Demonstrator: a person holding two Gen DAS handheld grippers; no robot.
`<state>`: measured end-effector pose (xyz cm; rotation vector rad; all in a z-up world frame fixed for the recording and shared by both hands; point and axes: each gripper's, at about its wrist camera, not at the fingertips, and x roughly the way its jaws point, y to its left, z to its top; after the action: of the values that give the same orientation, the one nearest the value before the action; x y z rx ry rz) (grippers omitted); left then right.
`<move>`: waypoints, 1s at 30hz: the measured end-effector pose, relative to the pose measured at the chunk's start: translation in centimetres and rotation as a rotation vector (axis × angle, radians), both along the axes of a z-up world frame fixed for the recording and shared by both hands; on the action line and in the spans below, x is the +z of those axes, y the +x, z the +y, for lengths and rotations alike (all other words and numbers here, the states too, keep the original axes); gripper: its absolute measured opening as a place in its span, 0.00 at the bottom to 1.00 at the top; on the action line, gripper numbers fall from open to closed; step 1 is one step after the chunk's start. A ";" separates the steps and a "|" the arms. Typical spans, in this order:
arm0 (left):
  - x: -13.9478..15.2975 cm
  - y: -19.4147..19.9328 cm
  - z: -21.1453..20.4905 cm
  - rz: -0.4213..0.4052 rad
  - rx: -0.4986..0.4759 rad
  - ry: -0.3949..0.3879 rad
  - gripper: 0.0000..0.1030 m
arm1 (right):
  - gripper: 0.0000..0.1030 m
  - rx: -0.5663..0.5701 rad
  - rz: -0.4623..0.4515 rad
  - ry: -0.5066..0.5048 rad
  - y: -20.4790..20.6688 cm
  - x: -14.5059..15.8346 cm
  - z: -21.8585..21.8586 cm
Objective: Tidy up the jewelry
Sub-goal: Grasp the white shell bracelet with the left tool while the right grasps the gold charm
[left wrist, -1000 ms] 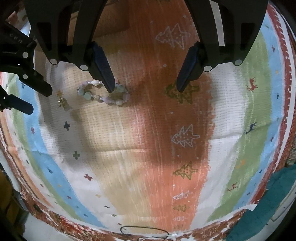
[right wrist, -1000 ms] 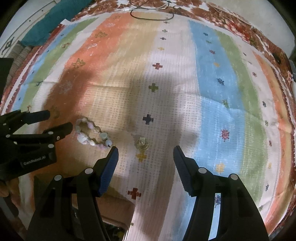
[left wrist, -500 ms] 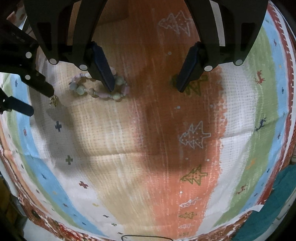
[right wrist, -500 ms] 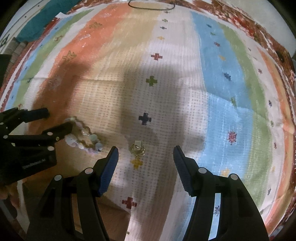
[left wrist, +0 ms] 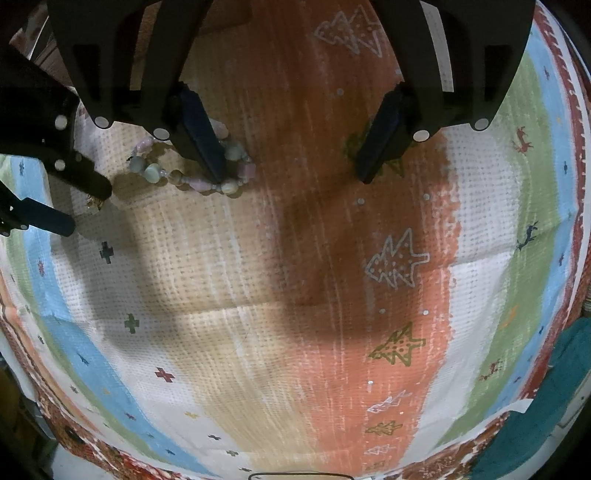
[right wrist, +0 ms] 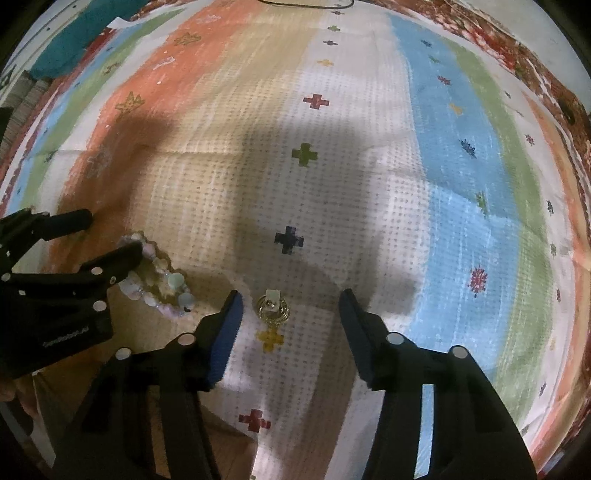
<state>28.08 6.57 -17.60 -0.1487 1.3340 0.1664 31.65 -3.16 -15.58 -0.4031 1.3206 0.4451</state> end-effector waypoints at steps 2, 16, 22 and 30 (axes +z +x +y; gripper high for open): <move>0.1 0.1 0.0 -0.007 0.004 0.005 0.57 | 0.42 -0.003 -0.002 -0.003 0.1 -0.1 0.1; 1.0 -0.3 1.7 -0.026 0.054 -0.003 0.11 | 0.15 0.005 -0.008 0.004 0.2 -0.1 -0.4; 1.8 -1.3 2.5 -0.043 0.054 -0.017 0.11 | 0.10 0.012 -0.012 0.005 -0.7 0.5 -0.4; 3.4 -3.0 2.5 -0.080 0.054 -0.046 0.11 | 0.10 0.015 -0.031 0.030 -1.1 2.0 -0.7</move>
<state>25.09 9.03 -14.24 -0.2282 1.2549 0.1741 30.50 -3.82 -13.61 -0.3935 1.2805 0.4692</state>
